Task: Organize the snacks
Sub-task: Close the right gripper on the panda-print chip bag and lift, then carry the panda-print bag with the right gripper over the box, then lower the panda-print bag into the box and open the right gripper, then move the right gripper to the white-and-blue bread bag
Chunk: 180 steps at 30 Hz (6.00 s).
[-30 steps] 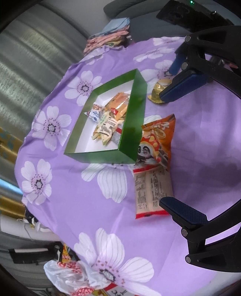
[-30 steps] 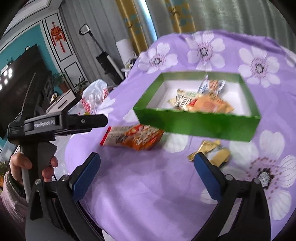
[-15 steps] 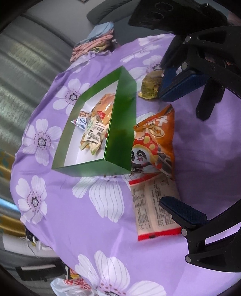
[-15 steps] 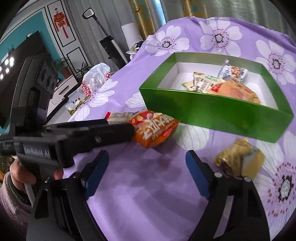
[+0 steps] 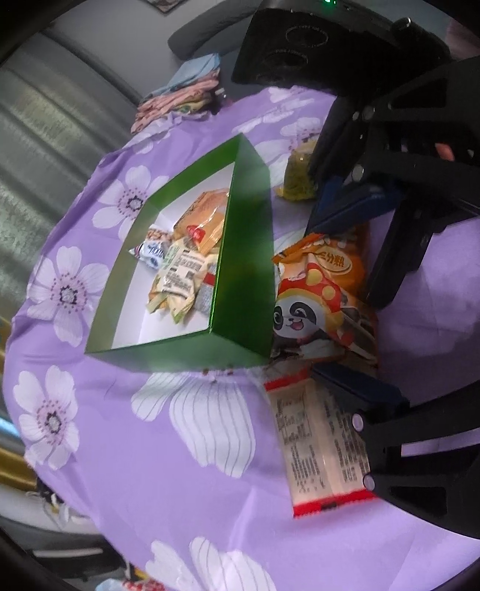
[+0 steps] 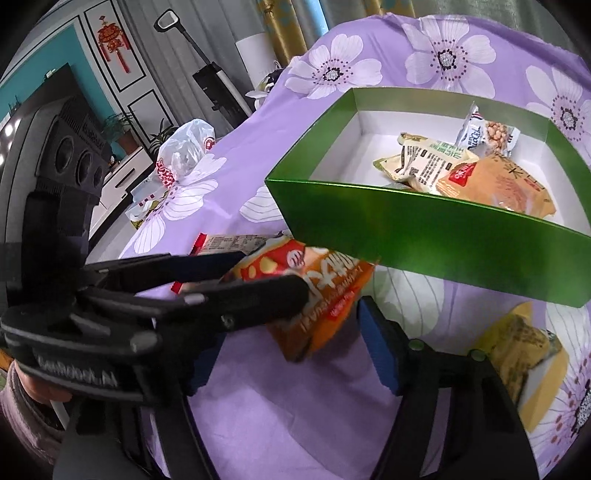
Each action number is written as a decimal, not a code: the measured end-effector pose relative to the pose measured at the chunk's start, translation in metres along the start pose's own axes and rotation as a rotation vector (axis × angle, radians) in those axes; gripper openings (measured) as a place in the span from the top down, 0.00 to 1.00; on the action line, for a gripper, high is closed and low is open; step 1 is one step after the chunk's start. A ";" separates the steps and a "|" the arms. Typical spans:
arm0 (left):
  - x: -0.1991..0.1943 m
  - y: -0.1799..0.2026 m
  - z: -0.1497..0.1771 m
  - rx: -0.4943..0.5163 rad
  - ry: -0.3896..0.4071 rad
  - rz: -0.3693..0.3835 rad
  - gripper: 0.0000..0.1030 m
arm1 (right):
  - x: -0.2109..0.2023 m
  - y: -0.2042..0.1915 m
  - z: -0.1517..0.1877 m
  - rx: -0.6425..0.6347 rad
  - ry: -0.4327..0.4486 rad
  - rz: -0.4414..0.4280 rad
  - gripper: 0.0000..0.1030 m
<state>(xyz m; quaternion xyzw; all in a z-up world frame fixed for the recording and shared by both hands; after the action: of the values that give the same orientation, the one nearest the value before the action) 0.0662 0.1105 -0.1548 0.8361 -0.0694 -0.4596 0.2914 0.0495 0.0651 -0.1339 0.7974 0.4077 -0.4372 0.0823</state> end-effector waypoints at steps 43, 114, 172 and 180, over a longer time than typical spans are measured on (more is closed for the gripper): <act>-0.056 0.069 0.002 0.110 0.113 0.055 0.42 | -0.074 -0.003 -0.013 -0.070 0.146 0.091 0.65; 0.022 0.124 -0.108 0.196 0.069 0.093 0.42 | -0.073 0.113 -0.080 0.019 0.245 0.162 0.65; -0.020 0.077 -0.085 0.007 0.137 -0.058 0.04 | -0.096 0.089 -0.056 0.022 0.176 0.221 0.15; -0.059 0.093 -0.064 0.065 0.176 -0.029 0.01 | -0.128 0.070 -0.046 0.037 0.217 0.243 0.08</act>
<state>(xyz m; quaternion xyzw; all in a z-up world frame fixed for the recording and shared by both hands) 0.0988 0.0841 -0.0345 0.8831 -0.0462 -0.3861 0.2626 0.0926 -0.0323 -0.0241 0.8849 0.3064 -0.3427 0.0752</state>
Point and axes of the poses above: each gripper's, at about its wrist camera, not at the fingertips, and x roughly the way its jaws point, y to its right, z to its underside, the point moved 7 cm from there along x, roughly the way its jaws point, and after that the axes turned 11 degrees about -x, right-handed, at the moved point
